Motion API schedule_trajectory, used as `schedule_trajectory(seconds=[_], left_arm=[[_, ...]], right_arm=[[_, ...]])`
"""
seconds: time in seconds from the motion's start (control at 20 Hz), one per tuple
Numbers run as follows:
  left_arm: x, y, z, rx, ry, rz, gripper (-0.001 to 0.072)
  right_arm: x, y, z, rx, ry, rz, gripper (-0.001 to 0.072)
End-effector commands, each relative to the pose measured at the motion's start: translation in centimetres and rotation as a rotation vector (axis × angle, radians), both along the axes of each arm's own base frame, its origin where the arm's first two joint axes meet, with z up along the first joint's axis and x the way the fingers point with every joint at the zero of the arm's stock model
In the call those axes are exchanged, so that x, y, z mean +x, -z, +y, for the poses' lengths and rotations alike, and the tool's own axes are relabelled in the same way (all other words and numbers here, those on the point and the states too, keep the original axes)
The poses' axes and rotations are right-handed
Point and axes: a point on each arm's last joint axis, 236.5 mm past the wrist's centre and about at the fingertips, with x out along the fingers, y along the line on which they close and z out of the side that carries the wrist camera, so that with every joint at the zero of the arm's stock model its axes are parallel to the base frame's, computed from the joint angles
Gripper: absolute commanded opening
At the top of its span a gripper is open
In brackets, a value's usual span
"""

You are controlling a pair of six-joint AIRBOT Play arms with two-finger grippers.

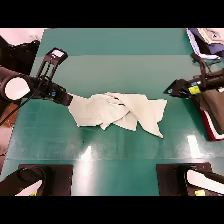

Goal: Fold the shirts.

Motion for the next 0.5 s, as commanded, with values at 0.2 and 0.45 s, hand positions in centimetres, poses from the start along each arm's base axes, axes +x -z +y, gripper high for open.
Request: schedule_trajectory(seconds=[0.2, 0.45], left_arm=[[0.3, 0.0, -0.3, -0.018, -0.008, -0.013, 0.0023], [0.3, 0.0, -0.2, -0.016, -0.008, -0.012, 0.0023]], right_arm=[[-8.7, 6.6, 1.2, 0.003, 0.042, 0.085, 0.0553], [-11.4, 11.2, 3.1, -0.127, -0.071, 0.084, 0.0449]])
